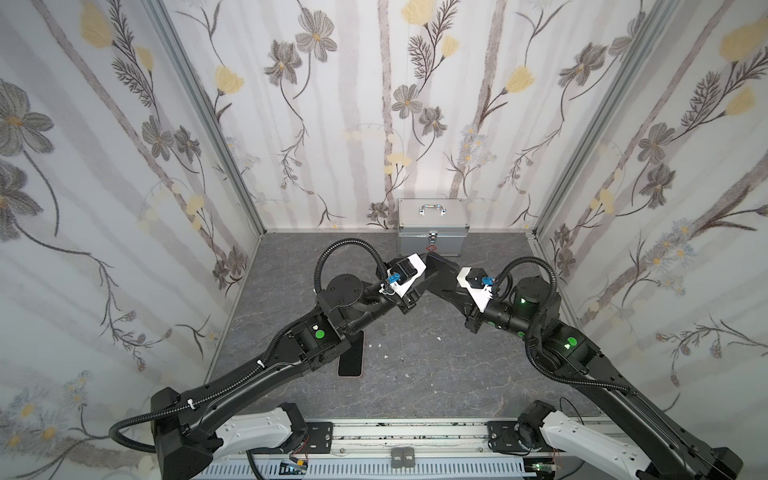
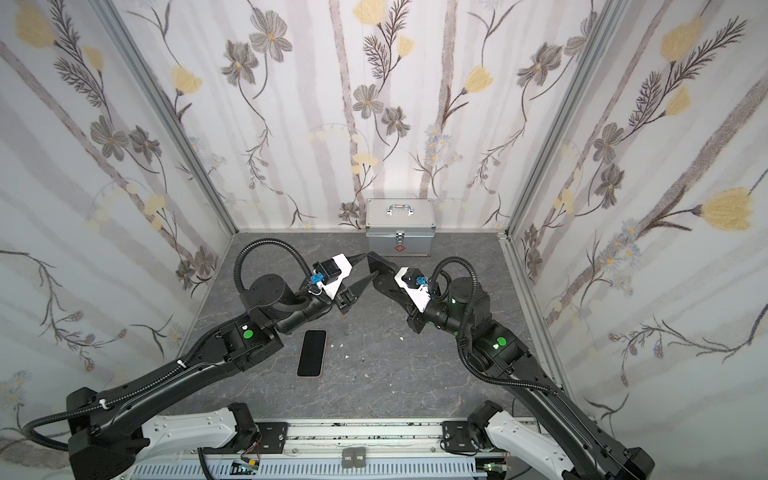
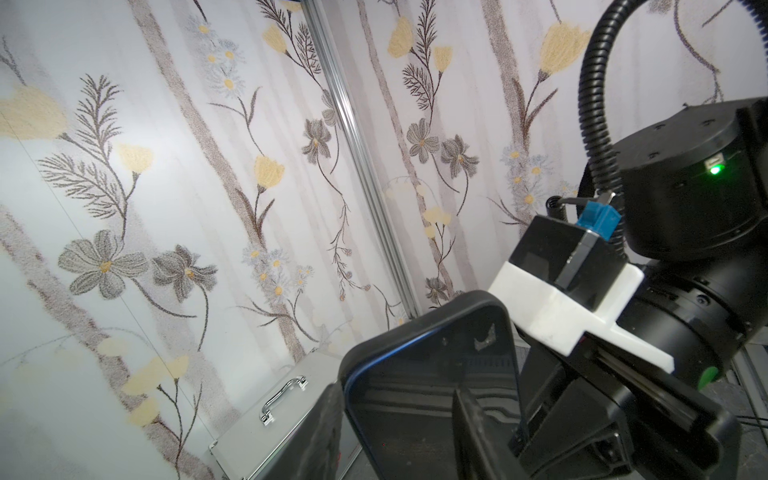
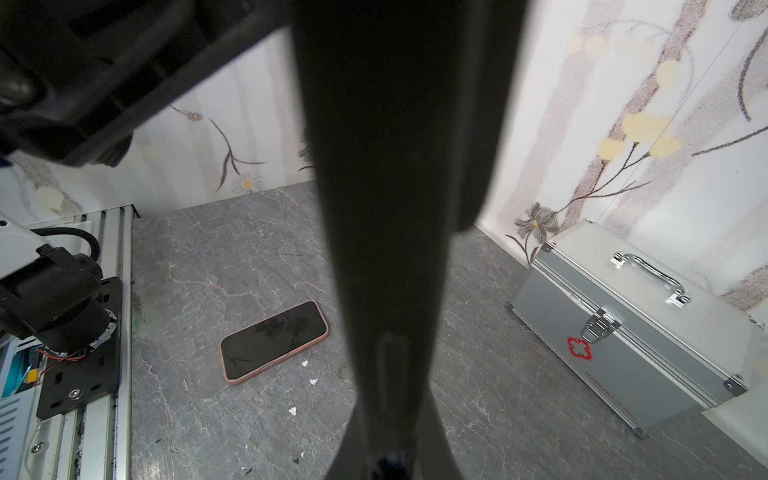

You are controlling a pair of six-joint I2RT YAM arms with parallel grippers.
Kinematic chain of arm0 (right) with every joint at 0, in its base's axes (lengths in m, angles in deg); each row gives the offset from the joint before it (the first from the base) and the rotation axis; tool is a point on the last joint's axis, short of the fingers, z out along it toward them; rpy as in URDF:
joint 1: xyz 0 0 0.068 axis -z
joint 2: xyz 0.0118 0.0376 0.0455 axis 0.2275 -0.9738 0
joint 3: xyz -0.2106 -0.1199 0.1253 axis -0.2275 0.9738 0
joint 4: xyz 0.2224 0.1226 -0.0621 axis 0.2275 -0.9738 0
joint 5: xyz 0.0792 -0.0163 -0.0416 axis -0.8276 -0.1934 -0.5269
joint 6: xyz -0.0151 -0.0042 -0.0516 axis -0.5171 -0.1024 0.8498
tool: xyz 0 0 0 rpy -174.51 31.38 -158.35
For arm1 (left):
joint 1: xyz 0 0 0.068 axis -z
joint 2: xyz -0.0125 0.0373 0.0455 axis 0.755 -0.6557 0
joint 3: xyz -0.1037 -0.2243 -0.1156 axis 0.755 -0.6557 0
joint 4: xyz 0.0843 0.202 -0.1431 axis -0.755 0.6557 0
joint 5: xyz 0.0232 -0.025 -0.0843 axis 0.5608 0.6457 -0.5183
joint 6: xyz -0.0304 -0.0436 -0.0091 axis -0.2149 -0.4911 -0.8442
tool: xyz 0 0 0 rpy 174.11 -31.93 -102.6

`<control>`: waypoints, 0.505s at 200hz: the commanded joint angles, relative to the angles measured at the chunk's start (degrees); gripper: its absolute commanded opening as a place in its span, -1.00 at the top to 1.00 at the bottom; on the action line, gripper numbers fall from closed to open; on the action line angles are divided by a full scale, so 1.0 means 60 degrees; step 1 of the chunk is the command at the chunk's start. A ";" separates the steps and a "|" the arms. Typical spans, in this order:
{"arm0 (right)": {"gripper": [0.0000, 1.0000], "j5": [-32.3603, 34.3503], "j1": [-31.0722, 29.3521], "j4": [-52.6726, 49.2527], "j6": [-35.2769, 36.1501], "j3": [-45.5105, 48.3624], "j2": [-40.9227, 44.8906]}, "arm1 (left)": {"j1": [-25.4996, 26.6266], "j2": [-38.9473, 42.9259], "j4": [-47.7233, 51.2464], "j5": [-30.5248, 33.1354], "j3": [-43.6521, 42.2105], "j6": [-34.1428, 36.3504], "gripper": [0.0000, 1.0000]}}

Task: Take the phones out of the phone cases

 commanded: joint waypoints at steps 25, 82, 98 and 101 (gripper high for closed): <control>1.00 -0.0179 -0.0005 0.0542 0.0049 -0.0052 -0.0059 | -0.0005 0.0040 -0.0376 0.0091 0.0034 0.0036 0.08; 1.00 -0.0373 -0.0038 0.0363 0.0164 -0.0195 -0.0153 | 0.0003 -0.0055 -0.0373 -0.0025 0.0067 0.0007 0.14; 1.00 -0.0403 -0.0064 0.0308 0.0217 -0.0239 -0.0185 | 0.0003 -0.0088 -0.0375 -0.0082 0.0081 0.0014 0.14; 1.00 -0.0405 -0.0064 0.0308 0.0223 -0.0242 -0.0183 | 0.0005 -0.0091 -0.0368 -0.0075 0.0082 0.0010 0.14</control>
